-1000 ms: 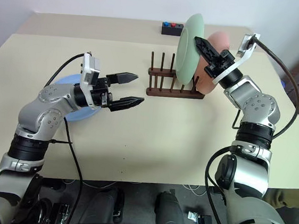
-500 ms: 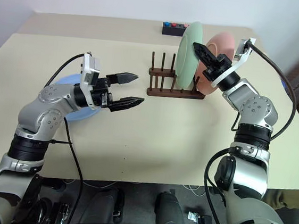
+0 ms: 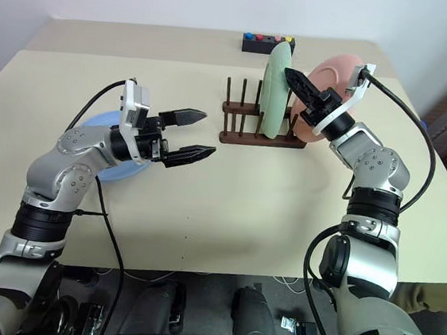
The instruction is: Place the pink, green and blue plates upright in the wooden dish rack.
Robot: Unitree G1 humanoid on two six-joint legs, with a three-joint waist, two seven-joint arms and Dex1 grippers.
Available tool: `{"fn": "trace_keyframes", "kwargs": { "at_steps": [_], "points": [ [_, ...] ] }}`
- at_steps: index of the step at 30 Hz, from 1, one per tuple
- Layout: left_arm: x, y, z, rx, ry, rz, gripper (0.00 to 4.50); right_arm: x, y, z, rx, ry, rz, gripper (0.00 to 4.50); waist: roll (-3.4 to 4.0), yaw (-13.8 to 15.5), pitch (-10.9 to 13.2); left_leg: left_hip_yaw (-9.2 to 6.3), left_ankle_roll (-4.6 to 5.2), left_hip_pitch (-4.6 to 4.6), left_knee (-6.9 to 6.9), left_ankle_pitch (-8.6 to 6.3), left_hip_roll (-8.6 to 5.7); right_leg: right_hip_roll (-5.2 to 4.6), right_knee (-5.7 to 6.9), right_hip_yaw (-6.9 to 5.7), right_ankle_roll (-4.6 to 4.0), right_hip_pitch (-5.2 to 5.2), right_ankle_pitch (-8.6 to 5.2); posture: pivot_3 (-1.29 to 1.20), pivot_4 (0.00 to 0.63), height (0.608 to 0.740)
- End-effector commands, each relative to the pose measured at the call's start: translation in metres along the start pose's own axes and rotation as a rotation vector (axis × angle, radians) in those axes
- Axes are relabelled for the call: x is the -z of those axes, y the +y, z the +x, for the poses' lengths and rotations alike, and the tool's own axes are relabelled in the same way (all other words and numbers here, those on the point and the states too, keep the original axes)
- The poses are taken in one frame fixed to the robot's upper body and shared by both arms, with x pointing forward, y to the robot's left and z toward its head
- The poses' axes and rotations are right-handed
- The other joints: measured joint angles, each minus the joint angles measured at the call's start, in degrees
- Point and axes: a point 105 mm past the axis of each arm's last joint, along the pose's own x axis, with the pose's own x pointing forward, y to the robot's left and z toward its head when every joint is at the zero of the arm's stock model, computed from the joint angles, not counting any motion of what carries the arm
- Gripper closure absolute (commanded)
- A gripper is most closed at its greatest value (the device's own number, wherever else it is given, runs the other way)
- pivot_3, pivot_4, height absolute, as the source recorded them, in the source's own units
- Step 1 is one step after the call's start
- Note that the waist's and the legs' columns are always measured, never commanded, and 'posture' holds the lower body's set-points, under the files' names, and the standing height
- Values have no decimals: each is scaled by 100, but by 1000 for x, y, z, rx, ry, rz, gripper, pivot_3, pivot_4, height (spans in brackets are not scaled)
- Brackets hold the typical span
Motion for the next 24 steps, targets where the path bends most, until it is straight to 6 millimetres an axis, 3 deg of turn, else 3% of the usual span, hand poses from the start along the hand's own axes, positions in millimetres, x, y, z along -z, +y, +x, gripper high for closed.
{"fn": "trace_keyframes", "kwargs": {
  "at_steps": [1,17,24],
  "points": [
    [-11,-2,-2,9,-33,33,0,-11,6,-1,-26,-36,-30,68,0,-1,0,0,0,0,0,0,0,0,0,0,0,0,0,0,150,740],
    [-11,-1,2,18,-36,31,0,-63,36,-1,-72,-195,-175,68,0,0,0,0,0,0,-3,0,0,0,0,0,0,-1,0,0,150,740],
    [-11,1,2,12,-37,40,0,-86,55,-17,-99,-335,-337,68,0,5,0,0,0,0,-5,0,0,0,-2,0,0,-1,0,0,150,740]
  ]
}}
